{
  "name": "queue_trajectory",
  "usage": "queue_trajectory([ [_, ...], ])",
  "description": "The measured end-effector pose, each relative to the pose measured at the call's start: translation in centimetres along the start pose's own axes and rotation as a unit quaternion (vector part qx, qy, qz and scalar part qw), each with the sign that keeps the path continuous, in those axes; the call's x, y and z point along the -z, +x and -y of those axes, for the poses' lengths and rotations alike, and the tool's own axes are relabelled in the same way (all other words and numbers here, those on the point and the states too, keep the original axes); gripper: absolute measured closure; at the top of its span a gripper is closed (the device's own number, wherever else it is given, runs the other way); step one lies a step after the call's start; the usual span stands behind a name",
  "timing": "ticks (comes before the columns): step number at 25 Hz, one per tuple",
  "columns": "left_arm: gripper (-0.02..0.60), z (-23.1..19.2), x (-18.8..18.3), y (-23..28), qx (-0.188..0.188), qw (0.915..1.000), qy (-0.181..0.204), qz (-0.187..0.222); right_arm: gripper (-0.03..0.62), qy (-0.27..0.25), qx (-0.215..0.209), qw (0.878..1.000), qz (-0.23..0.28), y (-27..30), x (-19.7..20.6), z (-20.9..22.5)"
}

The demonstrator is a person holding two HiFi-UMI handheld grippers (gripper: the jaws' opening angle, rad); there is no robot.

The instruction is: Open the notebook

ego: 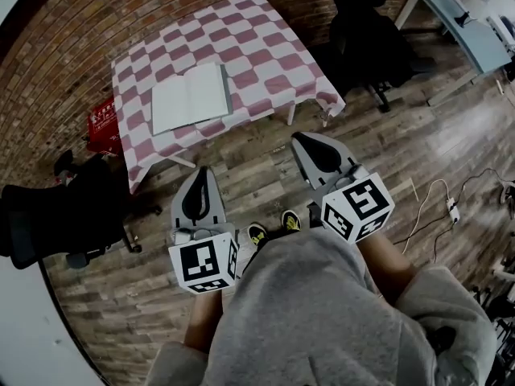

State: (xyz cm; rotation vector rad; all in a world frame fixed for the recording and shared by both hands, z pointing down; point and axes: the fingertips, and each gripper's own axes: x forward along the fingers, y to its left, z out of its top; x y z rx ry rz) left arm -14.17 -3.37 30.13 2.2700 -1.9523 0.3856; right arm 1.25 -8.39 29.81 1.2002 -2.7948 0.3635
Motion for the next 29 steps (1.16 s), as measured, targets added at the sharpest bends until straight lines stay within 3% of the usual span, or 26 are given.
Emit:
queue_trajectory([
  [11, 0.571, -3.1, 0.0, -1.0, 0.000, 1.0000, 0.006, 0.003, 0.566, -0.005, 0.019, 1.000, -0.008, 1.3, 0.1, -2.2],
  [29, 0.571, -2.3, -0.8, 0.6, 0.032, 0.9992, 0.024, 0.001, 0.566, -0.006, 0.032, 0.999, -0.007, 1.4, -0.2, -1.4],
])
